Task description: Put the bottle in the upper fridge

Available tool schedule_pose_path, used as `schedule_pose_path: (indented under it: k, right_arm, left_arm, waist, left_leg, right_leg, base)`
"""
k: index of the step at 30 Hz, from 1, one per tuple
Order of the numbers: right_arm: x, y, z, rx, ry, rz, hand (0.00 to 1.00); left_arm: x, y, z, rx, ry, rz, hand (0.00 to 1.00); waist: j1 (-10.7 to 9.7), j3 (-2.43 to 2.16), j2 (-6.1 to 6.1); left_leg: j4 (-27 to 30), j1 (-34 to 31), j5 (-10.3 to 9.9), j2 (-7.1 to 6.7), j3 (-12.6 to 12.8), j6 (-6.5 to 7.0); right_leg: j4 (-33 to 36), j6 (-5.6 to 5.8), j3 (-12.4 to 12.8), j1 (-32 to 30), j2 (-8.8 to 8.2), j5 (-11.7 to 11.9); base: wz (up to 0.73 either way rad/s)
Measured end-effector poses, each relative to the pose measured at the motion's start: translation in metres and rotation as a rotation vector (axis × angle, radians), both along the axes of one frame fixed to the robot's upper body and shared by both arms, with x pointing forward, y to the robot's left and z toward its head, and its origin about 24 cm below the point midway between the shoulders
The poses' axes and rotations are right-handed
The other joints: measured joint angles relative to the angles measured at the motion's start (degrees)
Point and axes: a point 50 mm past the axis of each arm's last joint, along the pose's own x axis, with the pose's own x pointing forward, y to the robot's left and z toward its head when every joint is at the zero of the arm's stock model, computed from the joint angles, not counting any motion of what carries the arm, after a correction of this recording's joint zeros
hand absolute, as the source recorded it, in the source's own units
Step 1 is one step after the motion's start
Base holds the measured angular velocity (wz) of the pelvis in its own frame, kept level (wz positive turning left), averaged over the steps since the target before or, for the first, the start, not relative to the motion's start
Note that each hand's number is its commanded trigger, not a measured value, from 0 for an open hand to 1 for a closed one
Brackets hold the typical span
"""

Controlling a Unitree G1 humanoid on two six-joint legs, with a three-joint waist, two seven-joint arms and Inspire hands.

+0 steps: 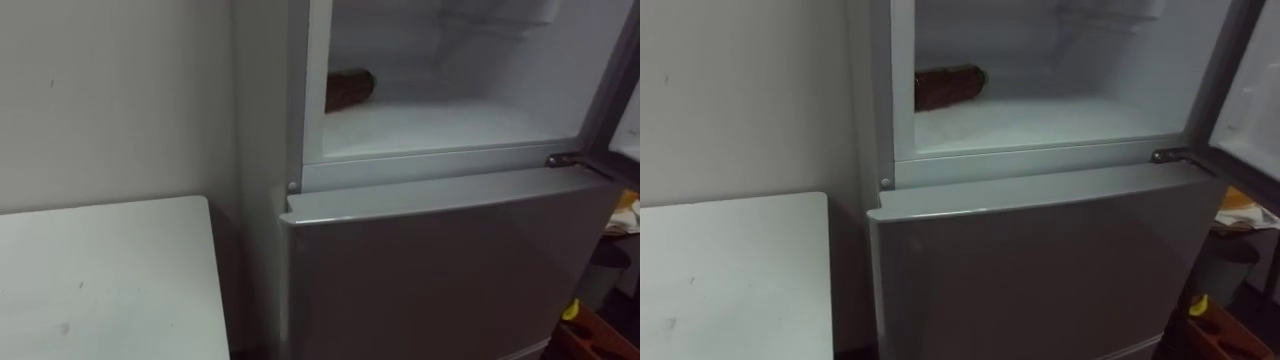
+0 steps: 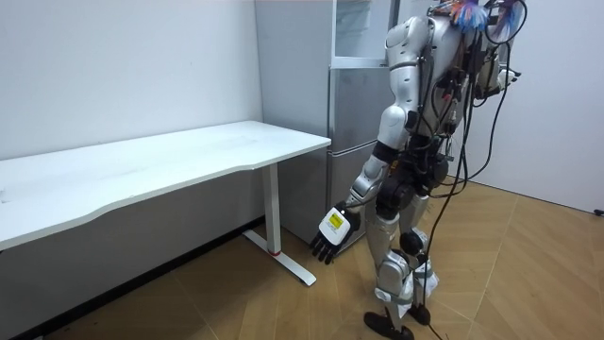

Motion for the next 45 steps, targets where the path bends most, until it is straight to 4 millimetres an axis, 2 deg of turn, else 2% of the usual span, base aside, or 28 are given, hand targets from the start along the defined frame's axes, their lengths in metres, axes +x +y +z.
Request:
schedule_pose_path:
  k: [3, 5, 13, 19, 27, 31, 45]
  right_arm:
    - [0.0, 0.013, 0.003, -0.062, 0.013, 0.032, 0.0]
    - [0.009, 0.024, 0.002, -0.088, 0.027, 0.111, 0.0]
    - [0.022, 0.041, 0.009, -0.194, 0.046, 0.275, 0.0]
    - [0.027, 0.048, 0.013, -0.217, 0.026, 0.326, 0.0]
    - [0.032, 0.065, 0.019, -0.282, 0.013, 0.382, 0.0]
    - [0.036, 0.07, 0.019, -0.324, 0.034, 0.422, 0.0]
    - [0.042, 0.08, 0.02, -0.39, 0.029, 0.527, 0.0]
  left_arm:
    - [0.002, -0.001, 0.0, -0.002, -0.006, 0.001, 0.0]
    - [0.003, -0.001, 0.0, 0.0, -0.007, 0.002, 0.0]
    - [0.011, -0.003, -0.001, -0.001, -0.021, -0.017, 0.0]
    - [0.012, -0.003, -0.001, 0.014, -0.017, -0.022, 0.0]
    - [0.013, -0.005, -0.002, 0.025, -0.012, -0.031, 0.0]
    - [0.018, -0.006, -0.003, 0.022, -0.021, -0.036, 0.0]
    - [0.015, -0.01, -0.005, -0.004, -0.011, -0.047, 0.0]
  waist:
    - [0.1, 0.16, 0.23]
    - [0.1, 0.18, 0.27]
    - [1.1, 0.26, 0.97]
    - [1.5, 0.28, 1.35]
    - [1.5, 0.02, 2.07]
    - [2.9, 0.02, 2.07]
    - [3.9, 0.09, 2.15]
  left_leg:
    - [0.0, 0.0, 0.1, 0.01, 0.1, -0.14]
    - [0.0, 0.0, 0.1, 0.04, 0.4, -0.23]
    - [0.0, -0.5, 0.1, 0.21, 0.7, -0.25]
    - [0.0, -0.7, 0.1, 0.34, 0.7, -0.25]
    - [0.0, -1.1, 0.1, 0.43, 1.0, -0.3]
    - [-0.1, -0.8, 0.1, 0.7, 2.2, -0.34]
    - [-0.1, -1.1, 0.1, 0.76, 2.3, -0.35]
  right_leg:
    - [-0.1, -0.09, 0.2, 0.0, 0.22, 0.0]
    - [-0.1, -0.25, 0.7, -0.2, 0.43, 0.1]
    - [-0.1, -0.39, 1.1, -1.0, 0.45, 0.3]
    - [0.0, -0.39, 1.2, -1.4, 0.48, 0.3]
    - [0.0, -0.49, 1.4, -1.7, 0.59, 0.3]
    - [0.3, -0.61, 2.6, -2.0, 0.89, 0.4]
    - [0.1, -0.65, 2.5, -1.6, 0.88, 0.5]
  base:
    - [-0.03]
    - [-0.11]
    - [-0.04]
    - [0.0]
    - [0.0]
    - [-0.12]
    - [0.0]
